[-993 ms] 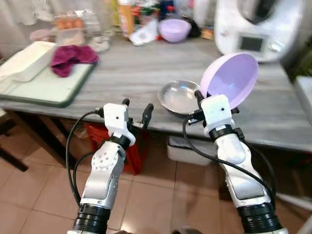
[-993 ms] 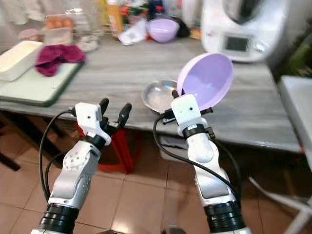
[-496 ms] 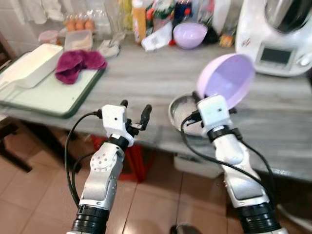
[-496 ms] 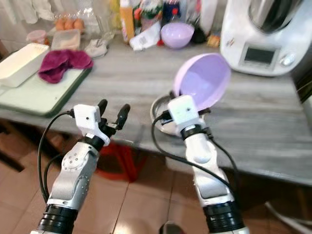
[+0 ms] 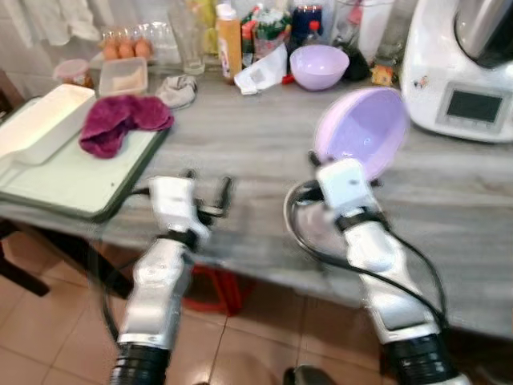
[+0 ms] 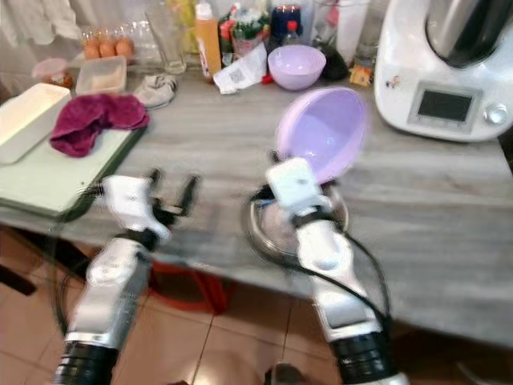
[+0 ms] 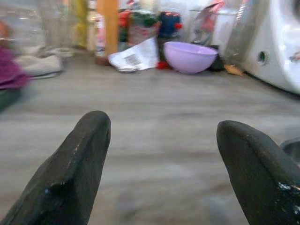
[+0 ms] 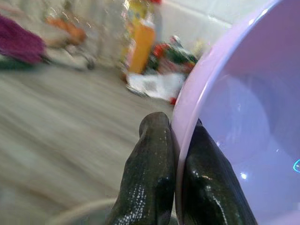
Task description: Setting the table
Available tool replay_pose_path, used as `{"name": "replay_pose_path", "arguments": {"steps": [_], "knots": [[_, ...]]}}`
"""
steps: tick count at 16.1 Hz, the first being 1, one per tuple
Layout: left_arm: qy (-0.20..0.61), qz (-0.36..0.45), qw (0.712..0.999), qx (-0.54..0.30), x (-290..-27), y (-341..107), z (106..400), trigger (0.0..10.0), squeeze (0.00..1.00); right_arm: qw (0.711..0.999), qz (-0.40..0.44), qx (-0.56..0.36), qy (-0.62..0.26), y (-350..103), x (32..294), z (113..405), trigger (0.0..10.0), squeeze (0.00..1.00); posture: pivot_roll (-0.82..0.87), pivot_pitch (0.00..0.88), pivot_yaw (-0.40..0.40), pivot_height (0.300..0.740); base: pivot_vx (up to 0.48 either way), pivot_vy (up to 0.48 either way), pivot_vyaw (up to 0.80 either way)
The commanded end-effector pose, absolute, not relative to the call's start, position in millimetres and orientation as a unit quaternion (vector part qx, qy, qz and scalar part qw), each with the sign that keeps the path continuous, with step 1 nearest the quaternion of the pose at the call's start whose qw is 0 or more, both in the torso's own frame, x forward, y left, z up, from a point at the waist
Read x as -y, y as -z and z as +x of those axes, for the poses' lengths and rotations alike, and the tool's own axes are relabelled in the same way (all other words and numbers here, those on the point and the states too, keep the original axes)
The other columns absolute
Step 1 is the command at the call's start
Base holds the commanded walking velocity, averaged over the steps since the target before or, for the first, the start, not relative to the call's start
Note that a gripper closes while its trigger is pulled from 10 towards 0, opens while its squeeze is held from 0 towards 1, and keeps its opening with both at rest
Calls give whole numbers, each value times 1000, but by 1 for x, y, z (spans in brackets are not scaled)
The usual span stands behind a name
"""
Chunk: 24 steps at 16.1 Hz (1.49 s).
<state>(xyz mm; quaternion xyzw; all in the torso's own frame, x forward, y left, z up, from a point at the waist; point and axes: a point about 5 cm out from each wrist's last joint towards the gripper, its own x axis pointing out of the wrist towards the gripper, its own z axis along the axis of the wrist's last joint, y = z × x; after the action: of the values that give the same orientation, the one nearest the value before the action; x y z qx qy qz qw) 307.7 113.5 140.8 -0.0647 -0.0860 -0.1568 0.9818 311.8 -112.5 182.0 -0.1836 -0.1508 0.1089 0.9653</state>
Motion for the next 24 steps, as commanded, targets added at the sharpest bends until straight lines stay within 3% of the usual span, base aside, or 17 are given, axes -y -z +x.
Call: {"name": "replay_pose_path", "arguments": {"steps": [1,8,13,18,22,23,24], "knots": [[142,-49,984,93,-125,-144,306,10000,0,962,-180,165,-125,-187,103,310,10000,0,-152,163,13,740,0,0,0],[195,40,976,85,-149,-141,276,10000,0,951,-205,161,-164,-188,109,315,10000,0,-130,176,17,740,0,0,0],[236,50,969,59,-150,-134,250,10000,0,924,-229,161,-259,-193,95,318,10000,0,-124,181,17,740,0,0,0],[235,45,969,57,-145,-135,250,10000,0,893,-216,95,-383,-189,78,321,10000,0,-126,182,5,740,0,0,0],[236,42,969,57,-143,-136,250,10000,0,876,-213,45,-430,-186,78,320,10000,0,-129,185,2,740,0,0,0],[238,42,969,57,-142,-136,251,10000,0,871,-212,26,-443,-185,79,320,10000,75,-129,185,2,740,0,0,0],[238,42,969,56,-142,-136,251,10000,0,867,-220,18,-447,-185,80,320,10000,78,-131,189,7,740,0,0,0]]}}
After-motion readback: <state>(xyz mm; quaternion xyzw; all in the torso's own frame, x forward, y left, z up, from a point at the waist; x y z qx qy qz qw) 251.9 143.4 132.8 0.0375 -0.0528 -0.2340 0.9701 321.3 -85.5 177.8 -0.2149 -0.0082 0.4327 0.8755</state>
